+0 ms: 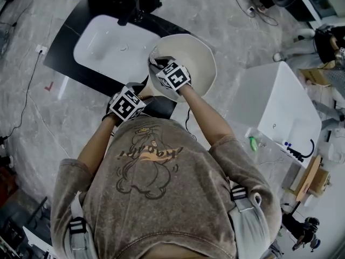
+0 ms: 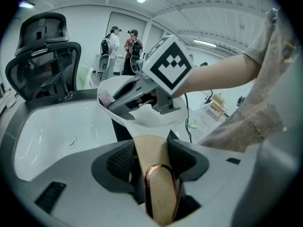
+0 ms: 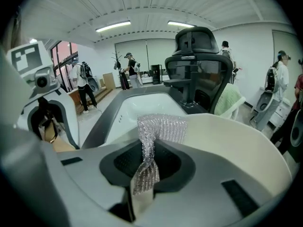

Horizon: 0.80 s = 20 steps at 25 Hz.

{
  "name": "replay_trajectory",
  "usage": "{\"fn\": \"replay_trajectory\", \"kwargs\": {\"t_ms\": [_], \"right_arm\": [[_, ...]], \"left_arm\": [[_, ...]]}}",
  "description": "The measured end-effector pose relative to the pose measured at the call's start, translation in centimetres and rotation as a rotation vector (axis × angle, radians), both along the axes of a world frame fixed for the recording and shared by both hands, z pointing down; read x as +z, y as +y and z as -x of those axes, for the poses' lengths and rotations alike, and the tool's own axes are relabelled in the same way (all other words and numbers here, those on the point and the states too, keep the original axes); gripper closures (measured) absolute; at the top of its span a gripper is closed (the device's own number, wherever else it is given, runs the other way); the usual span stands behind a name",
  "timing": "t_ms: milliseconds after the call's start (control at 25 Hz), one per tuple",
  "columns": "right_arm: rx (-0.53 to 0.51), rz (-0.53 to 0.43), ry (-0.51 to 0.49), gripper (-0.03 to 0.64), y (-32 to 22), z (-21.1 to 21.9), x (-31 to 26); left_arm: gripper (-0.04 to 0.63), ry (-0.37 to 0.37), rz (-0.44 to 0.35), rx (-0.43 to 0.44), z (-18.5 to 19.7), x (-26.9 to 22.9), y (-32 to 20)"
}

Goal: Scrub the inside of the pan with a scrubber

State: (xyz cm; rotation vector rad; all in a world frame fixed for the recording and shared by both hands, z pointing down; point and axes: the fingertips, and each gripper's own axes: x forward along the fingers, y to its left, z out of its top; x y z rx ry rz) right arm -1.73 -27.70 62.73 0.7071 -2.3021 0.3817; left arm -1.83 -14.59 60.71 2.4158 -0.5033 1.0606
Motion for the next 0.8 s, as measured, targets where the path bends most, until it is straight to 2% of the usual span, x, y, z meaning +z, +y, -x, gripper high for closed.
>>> {"fn": "replay_trajectory", "kwargs": {"t_ms": [240, 800], "right_arm": [[0.098, -0.076, 0.073, 0.534, -3.9, -2.2, 0.6], [0.146, -0.142, 0.305, 0.529, -8.2, -7.0, 2.2]], "left_arm": [[0.357, 0.007, 0.011, 0.007, 0.1, -0.1, 0.1], [0.357, 0.014, 0.029, -0.019, -0.3, -0.2, 0.0]]}}
